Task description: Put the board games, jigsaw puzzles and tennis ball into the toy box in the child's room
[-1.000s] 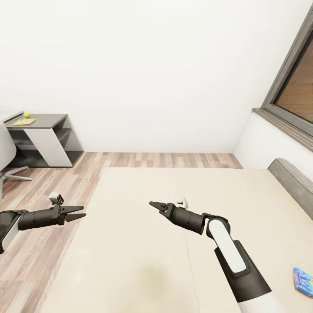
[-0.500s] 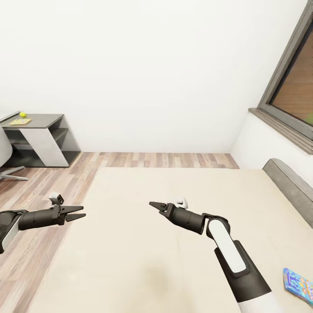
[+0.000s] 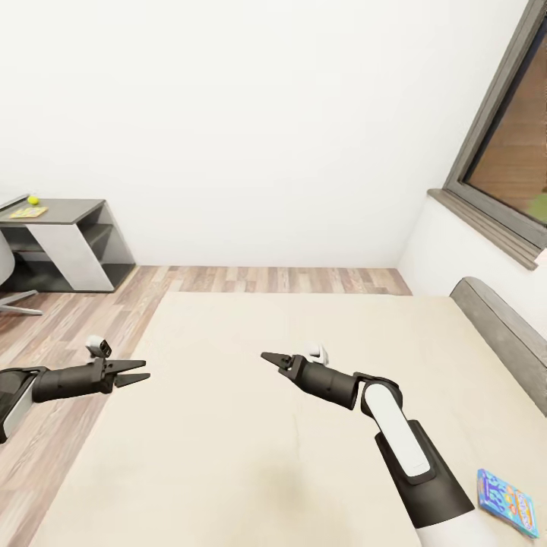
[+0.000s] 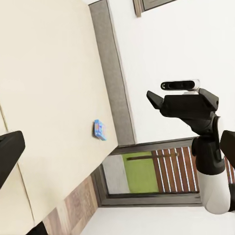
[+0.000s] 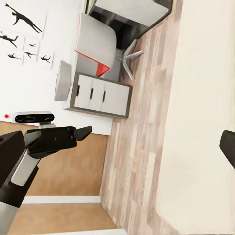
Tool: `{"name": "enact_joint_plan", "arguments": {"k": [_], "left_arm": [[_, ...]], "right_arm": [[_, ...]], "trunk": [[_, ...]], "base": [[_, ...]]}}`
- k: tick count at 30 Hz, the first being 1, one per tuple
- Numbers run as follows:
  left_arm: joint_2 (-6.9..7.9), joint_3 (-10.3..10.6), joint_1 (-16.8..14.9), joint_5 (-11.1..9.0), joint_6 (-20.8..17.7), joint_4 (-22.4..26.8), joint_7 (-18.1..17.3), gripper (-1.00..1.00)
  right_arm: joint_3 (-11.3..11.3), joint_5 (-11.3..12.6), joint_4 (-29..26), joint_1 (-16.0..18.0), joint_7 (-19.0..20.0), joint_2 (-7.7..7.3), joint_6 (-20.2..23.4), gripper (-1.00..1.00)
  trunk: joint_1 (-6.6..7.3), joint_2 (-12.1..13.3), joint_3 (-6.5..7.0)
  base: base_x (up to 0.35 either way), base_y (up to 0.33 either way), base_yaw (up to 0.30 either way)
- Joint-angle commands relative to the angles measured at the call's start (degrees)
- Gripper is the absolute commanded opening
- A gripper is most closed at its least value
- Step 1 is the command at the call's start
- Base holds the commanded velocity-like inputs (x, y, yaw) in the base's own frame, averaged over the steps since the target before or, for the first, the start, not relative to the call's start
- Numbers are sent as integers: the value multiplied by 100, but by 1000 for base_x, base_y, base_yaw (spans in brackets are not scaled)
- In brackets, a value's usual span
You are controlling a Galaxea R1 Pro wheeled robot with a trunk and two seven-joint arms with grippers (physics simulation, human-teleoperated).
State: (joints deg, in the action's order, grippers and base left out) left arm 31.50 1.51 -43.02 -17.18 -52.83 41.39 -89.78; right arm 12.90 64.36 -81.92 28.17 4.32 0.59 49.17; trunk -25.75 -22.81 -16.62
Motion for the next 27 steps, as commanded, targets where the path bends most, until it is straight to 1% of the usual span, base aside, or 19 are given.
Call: {"name": "enact_joint_plan", "arguments": {"k": [1, 27], "left_arm": [[5, 16, -5, -8, -61, 0, -22, 100], [5, 16, -5, -13, -61, 0, -22, 100]], "right_arm": [[-6, -46, 0, 4, 43, 2, 22, 100], [1, -46, 0, 4, 43, 2, 22, 100]], "trunk": [[-3, -11, -10], [-3, -11, -10]], "base": [[0, -166, 0], [0, -166, 0]]}}
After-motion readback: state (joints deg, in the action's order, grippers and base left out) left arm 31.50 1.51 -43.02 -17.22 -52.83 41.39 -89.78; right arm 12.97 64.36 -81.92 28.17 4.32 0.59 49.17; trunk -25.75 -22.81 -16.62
